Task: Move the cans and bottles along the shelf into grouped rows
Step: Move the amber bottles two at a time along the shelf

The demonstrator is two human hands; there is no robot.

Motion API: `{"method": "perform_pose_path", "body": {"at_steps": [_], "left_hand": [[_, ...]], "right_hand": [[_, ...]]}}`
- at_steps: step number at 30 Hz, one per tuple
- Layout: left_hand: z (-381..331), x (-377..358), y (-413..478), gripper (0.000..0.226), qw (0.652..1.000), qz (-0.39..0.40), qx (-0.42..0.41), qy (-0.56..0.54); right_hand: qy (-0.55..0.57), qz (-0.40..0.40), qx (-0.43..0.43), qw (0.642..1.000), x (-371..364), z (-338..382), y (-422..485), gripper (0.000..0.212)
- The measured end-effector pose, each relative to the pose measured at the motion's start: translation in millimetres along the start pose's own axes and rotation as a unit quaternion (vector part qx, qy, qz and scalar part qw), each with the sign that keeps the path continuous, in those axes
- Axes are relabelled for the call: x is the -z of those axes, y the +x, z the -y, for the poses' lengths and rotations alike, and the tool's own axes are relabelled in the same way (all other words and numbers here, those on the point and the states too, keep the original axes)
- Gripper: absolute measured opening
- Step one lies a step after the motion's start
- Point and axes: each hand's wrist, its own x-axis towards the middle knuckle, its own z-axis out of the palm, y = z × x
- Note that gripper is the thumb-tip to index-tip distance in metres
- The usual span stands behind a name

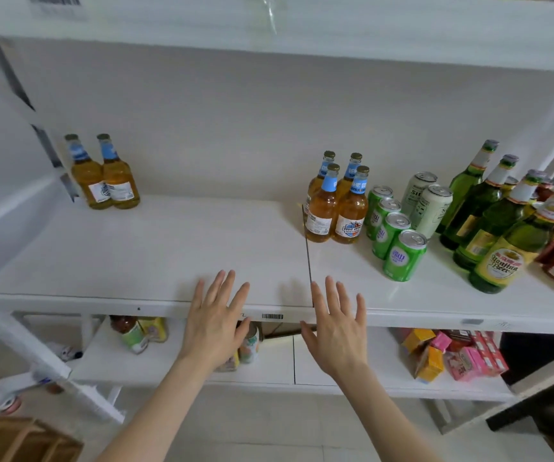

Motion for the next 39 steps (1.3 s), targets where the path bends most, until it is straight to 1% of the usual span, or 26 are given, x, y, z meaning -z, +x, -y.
{"method": "perform_pose_path", "body": {"at_steps": [2,4,8,12,19,27,30,34,39], "left_hand": [[12.7,6.1,-11.0,0.058,1.0,0.0,0.01,0.004],[26.3,11.9,-19.6,0.063,1.0,0.003,0.016,0.005],[57.8,19.0,-29.8,0.065,1.0,0.013,0.014,0.01],[99.8,23.7,-35.2,0.065,1.0,0.007,-0.006,0.013],[185.6,24.2,-37.8,0.064,0.999,0.015,-0.038,0.023],[257.4,17.8,-16.9,0.066,0.999,0.014,-0.033,0.022],[286.5,11.3,-4.4,0.065,0.999,0.005,-0.019,0.034],[331.1,1.5,17.2,0.064,0.999,0.011,-0.007,0.039],[388.8,-11.2,39.1,0.068,0.999,0.001,0.003,0.043]], "right_hand": [[0.002,-0.006,0.007,1.0,3.4,16.2,-3.8,0.08],[0.004,-0.015,0.01,1.0,5.6,33.8,-6.7,0.078],[0.003,-0.029,0.001,1.0,10.9,73.2,-7.4,0.076],[0.004,-0.048,-0.013,0.999,10.3,116.1,-1.8,0.079],[0.009,-0.039,-0.055,0.998,7.5,201.2,18.5,0.08],[0.015,-0.019,-0.058,0.998,-3.9,271.3,66.6,0.077],[0.027,-0.022,-0.05,0.998,-12.5,293.2,91.4,0.077],[0.034,-0.021,-0.043,0.998,-22.7,323.8,122.6,0.076],[0.043,0.001,-0.049,0.998,-33.3,363.1,163.6,0.076]]}}
